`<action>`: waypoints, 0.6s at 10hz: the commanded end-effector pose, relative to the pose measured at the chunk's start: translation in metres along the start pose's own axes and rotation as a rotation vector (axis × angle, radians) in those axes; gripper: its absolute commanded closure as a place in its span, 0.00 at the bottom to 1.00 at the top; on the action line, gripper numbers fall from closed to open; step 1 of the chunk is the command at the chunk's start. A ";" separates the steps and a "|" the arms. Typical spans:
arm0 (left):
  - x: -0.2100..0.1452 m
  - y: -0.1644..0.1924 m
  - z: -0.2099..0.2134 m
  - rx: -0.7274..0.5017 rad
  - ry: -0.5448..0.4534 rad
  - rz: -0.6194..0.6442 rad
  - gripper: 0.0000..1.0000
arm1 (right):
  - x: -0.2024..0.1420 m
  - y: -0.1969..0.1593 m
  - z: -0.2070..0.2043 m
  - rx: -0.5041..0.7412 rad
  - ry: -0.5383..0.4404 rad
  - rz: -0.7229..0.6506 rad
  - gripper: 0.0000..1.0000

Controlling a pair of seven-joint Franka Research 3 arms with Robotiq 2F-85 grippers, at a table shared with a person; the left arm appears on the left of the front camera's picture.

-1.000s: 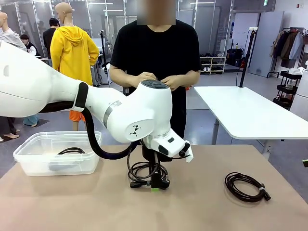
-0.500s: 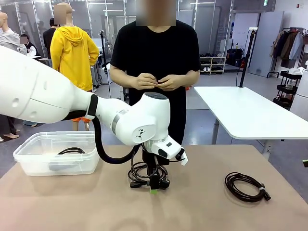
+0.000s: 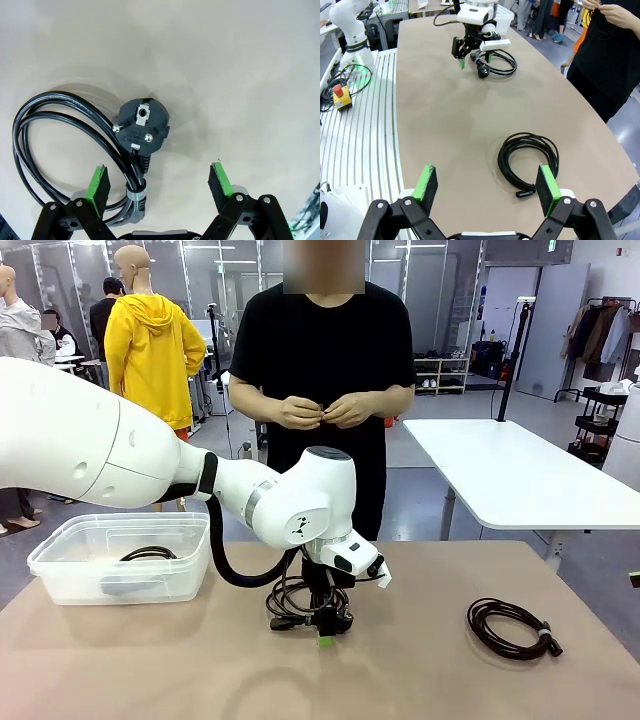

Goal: Organize and store the cables.
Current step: Place the Power Cable into the Organizing box.

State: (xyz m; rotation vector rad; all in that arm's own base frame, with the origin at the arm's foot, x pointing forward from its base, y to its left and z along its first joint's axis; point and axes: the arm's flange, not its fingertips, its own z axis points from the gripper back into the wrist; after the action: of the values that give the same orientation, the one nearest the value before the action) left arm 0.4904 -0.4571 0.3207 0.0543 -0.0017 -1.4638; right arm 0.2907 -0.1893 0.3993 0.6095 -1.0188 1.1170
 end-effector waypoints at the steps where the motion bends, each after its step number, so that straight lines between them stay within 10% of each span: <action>1: -0.003 0.006 0.001 -0.017 0.024 -0.011 0.00 | 0.001 -0.002 0.000 -0.008 -0.016 0.021 0.00; 5: -0.023 0.014 -0.001 -0.071 -0.009 -0.053 1.00 | 0.001 -0.002 0.000 -0.008 -0.016 0.021 0.00; 6: -0.025 0.016 -0.001 -0.073 -0.012 -0.058 1.00 | 0.001 -0.002 0.000 -0.008 -0.016 0.021 0.00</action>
State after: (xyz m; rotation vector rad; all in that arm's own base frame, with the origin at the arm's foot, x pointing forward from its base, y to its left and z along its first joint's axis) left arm 0.5074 -0.4358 0.3184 0.0260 0.0243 -1.4949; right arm 0.2907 -0.1892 0.3993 0.6095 -1.0196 1.1178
